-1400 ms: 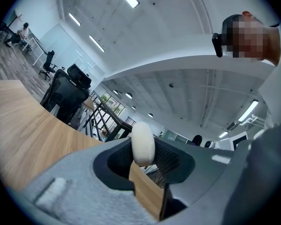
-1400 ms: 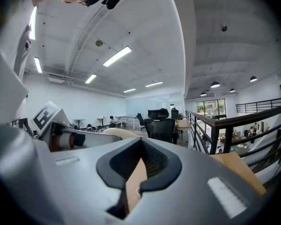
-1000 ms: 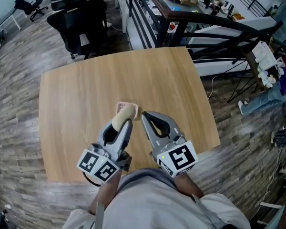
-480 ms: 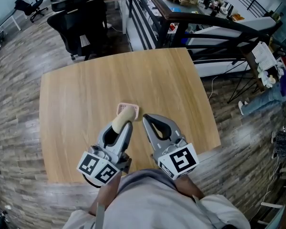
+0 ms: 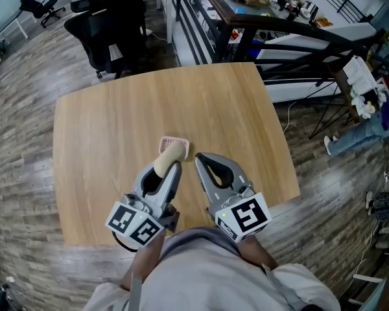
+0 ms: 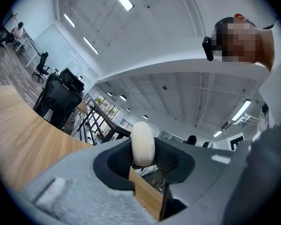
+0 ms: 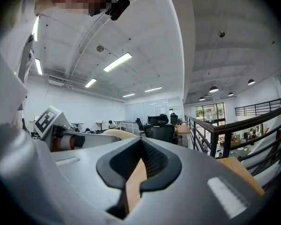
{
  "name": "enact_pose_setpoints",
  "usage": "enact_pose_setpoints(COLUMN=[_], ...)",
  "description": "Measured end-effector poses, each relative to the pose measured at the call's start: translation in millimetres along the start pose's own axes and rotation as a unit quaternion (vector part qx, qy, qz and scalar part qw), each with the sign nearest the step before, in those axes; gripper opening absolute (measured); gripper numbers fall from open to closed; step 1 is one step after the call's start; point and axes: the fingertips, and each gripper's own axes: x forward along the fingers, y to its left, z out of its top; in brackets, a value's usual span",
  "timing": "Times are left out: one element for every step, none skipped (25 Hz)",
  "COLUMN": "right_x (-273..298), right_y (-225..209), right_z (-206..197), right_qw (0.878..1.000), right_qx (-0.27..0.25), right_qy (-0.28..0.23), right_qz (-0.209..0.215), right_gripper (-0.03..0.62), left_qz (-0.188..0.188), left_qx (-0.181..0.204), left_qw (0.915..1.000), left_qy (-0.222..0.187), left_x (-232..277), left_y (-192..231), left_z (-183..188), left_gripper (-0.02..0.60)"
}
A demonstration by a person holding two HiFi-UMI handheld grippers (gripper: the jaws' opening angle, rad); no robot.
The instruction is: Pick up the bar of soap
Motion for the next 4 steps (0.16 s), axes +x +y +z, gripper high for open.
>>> enact_pose_setpoints(right_x=[0.3,0.4,0.5,0.6], right_y=[-0.5,-0.9,-1.2,-1.5], right_z=[-1.5,-2.7,-3.6,-4.4], right_qw=[1.0,1.0,1.0,1.0], right_qx=[0.005,0.008,0.01,0.012], right_qy=[0.002,0.003,0.004,0.005], right_qz=[0.0,0.0,0.0,0.001], right_gripper=[0.002,0.002,0.002,0.002], left_qz=[0.001,0.002,0.003,0.004], left_qx=[-0.001,-0.003,-0.004,-0.004], left_qw=[1.0,1.0,1.0,1.0], left_qy=[0.001,0.002,0.004,0.005], left_x=[0.1,0.2,0.2,0.2], left_y=[1.0,1.9,2.6,3.2], left_z=[-1.0,-2.1,-3.2,-4.3], left_gripper=[0.115,0.115,0.115,0.115])
